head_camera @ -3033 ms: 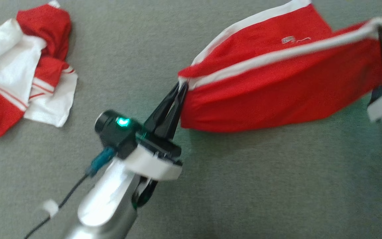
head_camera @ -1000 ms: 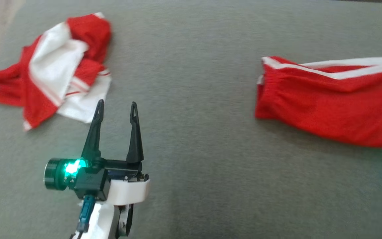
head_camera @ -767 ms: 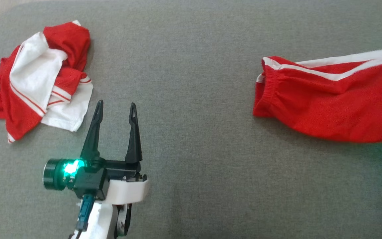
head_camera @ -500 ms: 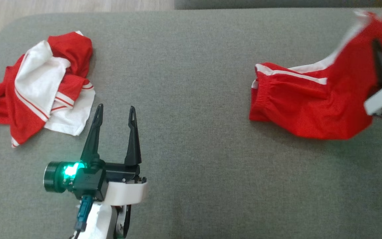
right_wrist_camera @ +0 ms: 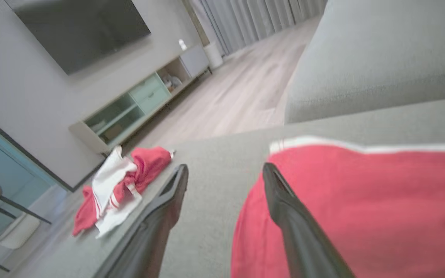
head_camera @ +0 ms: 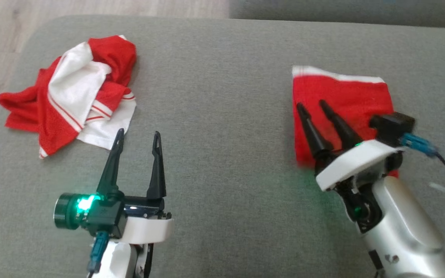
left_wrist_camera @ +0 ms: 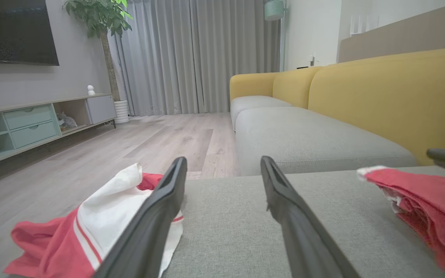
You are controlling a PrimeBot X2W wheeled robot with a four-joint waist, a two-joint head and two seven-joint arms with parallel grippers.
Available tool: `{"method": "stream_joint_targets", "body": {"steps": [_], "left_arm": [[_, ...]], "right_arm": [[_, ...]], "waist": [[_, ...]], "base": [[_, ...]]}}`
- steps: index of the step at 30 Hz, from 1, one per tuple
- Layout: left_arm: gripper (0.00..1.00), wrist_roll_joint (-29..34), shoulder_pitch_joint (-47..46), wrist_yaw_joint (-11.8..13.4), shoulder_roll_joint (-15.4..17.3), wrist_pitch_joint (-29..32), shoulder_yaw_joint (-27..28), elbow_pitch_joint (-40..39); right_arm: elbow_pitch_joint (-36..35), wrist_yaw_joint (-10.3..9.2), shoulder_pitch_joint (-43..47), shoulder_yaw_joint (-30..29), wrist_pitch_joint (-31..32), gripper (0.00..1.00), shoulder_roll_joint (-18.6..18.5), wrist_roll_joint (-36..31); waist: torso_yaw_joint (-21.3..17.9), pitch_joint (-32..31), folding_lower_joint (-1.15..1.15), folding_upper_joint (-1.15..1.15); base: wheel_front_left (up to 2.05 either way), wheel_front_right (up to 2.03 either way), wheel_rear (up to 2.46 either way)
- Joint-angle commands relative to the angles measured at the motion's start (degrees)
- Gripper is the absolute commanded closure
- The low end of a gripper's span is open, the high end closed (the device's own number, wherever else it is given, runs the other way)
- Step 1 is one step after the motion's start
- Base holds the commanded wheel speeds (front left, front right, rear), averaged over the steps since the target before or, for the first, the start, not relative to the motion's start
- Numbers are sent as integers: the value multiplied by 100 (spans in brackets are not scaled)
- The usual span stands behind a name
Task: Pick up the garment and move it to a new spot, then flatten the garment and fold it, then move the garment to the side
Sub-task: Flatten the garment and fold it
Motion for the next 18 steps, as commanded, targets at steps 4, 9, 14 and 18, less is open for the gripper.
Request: {"method": "stream_joint_targets", "body": {"steps": [4,9,14,18], "left_arm": [[0,-50,-1,48,12,-13,261,-354],[0,-47,262,211,8,-13,398,-665],[0,-48,717,319,6,-13,600,-998],[0,38,1241,283,19,-13,644,-1137]], "right_arm": [[-611,-4,134,-500,-621,0,-153,-1],[-881,-4,594,-1160,-1111,0,-490,-651],[-868,-4,1148,-1449,-1509,0,-483,-1322],[-733,-4,1691,-1493,-1605,0,-360,-1840]], "waist": [[34,-86,0,0],[-39,-205,0,0],[-133,-453,0,0],[-167,-707,0,0]], "base": [[0,0,0],[0,0,0],[0,0,0],[0,0,0]]}}
